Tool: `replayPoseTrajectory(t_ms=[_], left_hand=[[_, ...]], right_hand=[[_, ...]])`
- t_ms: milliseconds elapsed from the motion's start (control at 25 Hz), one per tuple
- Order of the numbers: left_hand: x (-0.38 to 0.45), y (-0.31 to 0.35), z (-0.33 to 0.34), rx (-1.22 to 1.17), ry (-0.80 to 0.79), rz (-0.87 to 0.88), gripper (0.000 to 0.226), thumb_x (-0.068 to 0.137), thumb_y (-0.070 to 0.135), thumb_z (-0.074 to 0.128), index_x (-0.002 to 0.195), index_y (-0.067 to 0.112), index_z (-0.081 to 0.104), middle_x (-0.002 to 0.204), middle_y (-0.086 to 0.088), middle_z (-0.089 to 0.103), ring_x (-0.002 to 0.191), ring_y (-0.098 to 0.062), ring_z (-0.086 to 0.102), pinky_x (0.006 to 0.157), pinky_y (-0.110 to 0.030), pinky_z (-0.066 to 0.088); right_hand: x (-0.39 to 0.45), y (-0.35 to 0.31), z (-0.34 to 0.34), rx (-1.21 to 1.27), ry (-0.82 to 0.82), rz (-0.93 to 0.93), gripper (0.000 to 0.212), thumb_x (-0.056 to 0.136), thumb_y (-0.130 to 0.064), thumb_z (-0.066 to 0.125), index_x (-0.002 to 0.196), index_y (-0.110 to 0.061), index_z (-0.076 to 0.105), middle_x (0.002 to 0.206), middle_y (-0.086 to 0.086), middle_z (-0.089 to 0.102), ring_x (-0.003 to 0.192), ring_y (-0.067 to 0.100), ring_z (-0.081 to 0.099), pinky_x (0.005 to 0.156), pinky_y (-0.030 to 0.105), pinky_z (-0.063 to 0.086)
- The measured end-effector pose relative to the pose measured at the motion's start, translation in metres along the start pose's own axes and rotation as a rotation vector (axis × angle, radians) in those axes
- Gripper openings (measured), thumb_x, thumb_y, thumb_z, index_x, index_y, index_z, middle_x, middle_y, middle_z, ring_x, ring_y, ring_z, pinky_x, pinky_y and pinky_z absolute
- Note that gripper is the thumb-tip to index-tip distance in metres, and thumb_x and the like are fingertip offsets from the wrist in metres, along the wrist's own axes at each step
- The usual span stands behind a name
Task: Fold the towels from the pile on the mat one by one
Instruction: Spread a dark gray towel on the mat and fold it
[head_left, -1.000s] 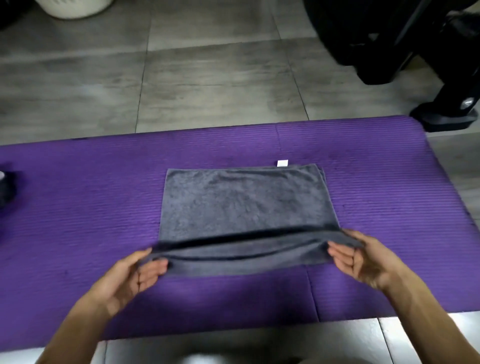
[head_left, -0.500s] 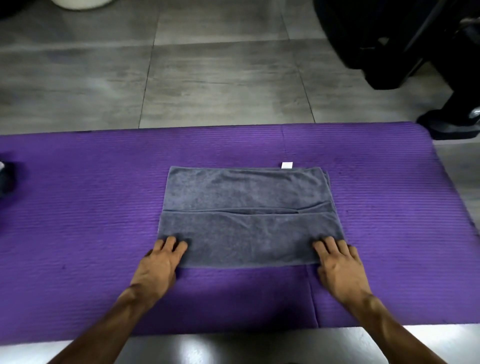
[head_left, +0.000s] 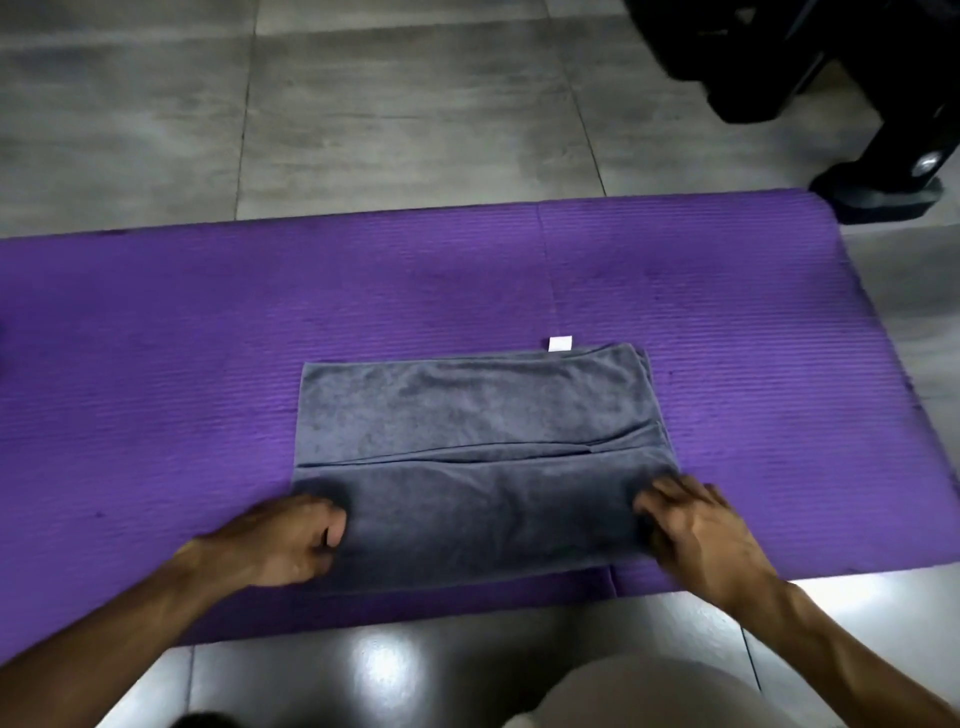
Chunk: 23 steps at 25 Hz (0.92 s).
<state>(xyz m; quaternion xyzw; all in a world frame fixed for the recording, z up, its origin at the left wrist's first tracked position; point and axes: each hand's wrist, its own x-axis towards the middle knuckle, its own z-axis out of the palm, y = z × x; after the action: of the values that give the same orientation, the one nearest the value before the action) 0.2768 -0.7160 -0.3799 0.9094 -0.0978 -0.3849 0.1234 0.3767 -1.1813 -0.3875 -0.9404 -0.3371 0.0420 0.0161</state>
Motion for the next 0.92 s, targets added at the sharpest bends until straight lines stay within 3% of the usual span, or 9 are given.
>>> replayPoseTrajectory(t_ms=[80,200,320,440,520,600,760,800,920], left_hand=[[0.008,-0.005,-0.006,0.182,0.317,0.046,0.015,0.070,0.030,0.068,0.078,0.028,0.055,0.085,0.010,0.062,0.079,-0.013,0.065,0.067,-0.024,0.051],[0.017,-0.012,-0.008,0.286,0.539,0.003,0.016,0.072,0.029,0.062,0.087,0.023,0.060,0.091,0.000,0.061,0.078,-0.024,0.066,0.063,-0.033,0.056],[0.027,-0.006,-0.010,0.186,0.470,-0.223,0.032,0.079,0.024,0.069,0.109,0.019,0.061,0.113,-0.004,0.060,0.102,-0.028,0.060,0.082,-0.042,0.051],[0.032,-0.011,-0.015,0.105,0.396,-0.312,0.033,0.089,0.029,0.061,0.121,0.024,0.055,0.123,0.001,0.060,0.115,-0.023,0.055,0.095,-0.036,0.040],[0.031,-0.019,-0.021,0.033,0.401,-0.308,0.022,0.086,0.027,0.066,0.108,0.024,0.064,0.112,0.002,0.064,0.109,-0.024,0.058,0.090,-0.035,0.043],[0.029,-0.026,-0.026,-0.010,0.412,-0.298,0.009,0.084,0.026,0.069,0.093,0.025,0.068,0.098,0.002,0.067,0.099,-0.025,0.060,0.086,-0.035,0.046],[0.026,-0.035,-0.026,-0.192,0.397,-0.303,0.017,0.081,0.018,0.072,0.076,0.031,0.063,0.076,0.002,0.068,0.077,-0.025,0.065,0.075,-0.034,0.050],[0.026,-0.037,-0.024,-0.261,0.408,-0.318,0.026,0.081,0.014,0.073,0.072,0.034,0.059,0.071,0.003,0.066,0.070,-0.022,0.063,0.071,-0.033,0.049],[0.026,-0.036,-0.025,-0.523,0.454,-0.379,0.030,0.083,0.002,0.071,0.069,0.027,0.061,0.062,0.003,0.062,0.056,-0.012,0.054,0.062,-0.027,0.046]], right_hand=[[0.024,0.007,-0.004,0.009,0.025,0.063,0.030,0.069,-0.030,0.053,0.096,-0.022,0.065,0.095,-0.002,0.067,0.081,0.026,0.062,0.067,0.040,0.053],[0.054,0.016,-0.004,0.047,-0.078,0.103,0.036,0.067,-0.021,0.075,0.103,-0.019,0.067,0.103,0.002,0.067,0.090,0.030,0.062,0.075,0.043,0.051],[0.065,0.030,-0.008,0.185,-0.247,0.157,0.024,0.077,-0.024,0.074,0.099,-0.023,0.063,0.098,-0.002,0.066,0.096,0.026,0.060,0.084,0.040,0.043],[0.067,0.045,-0.011,0.513,-0.223,0.272,0.019,0.080,-0.015,0.076,0.077,-0.023,0.059,0.073,-0.009,0.062,0.070,0.007,0.059,0.071,0.026,0.044],[0.070,0.056,-0.008,0.718,-0.171,0.386,0.026,0.081,-0.004,0.075,0.071,-0.023,0.060,0.060,-0.013,0.058,0.056,0.001,0.050,0.059,0.014,0.040],[0.070,0.056,-0.006,0.750,-0.159,0.444,0.033,0.080,-0.001,0.075,0.076,-0.030,0.061,0.062,-0.013,0.057,0.058,0.001,0.048,0.060,0.015,0.041],[0.067,0.060,0.004,0.438,-0.107,0.205,0.036,0.075,-0.012,0.079,0.106,-0.026,0.066,0.103,-0.003,0.058,0.094,0.018,0.057,0.093,0.031,0.044],[0.069,0.061,0.001,0.436,-0.102,0.174,0.033,0.074,-0.017,0.078,0.099,-0.034,0.064,0.103,-0.008,0.058,0.092,0.016,0.058,0.090,0.034,0.046],[0.073,0.065,-0.023,0.666,-0.174,0.303,0.029,0.078,-0.011,0.078,0.080,-0.033,0.060,0.070,-0.012,0.059,0.060,0.002,0.051,0.061,0.018,0.042]])
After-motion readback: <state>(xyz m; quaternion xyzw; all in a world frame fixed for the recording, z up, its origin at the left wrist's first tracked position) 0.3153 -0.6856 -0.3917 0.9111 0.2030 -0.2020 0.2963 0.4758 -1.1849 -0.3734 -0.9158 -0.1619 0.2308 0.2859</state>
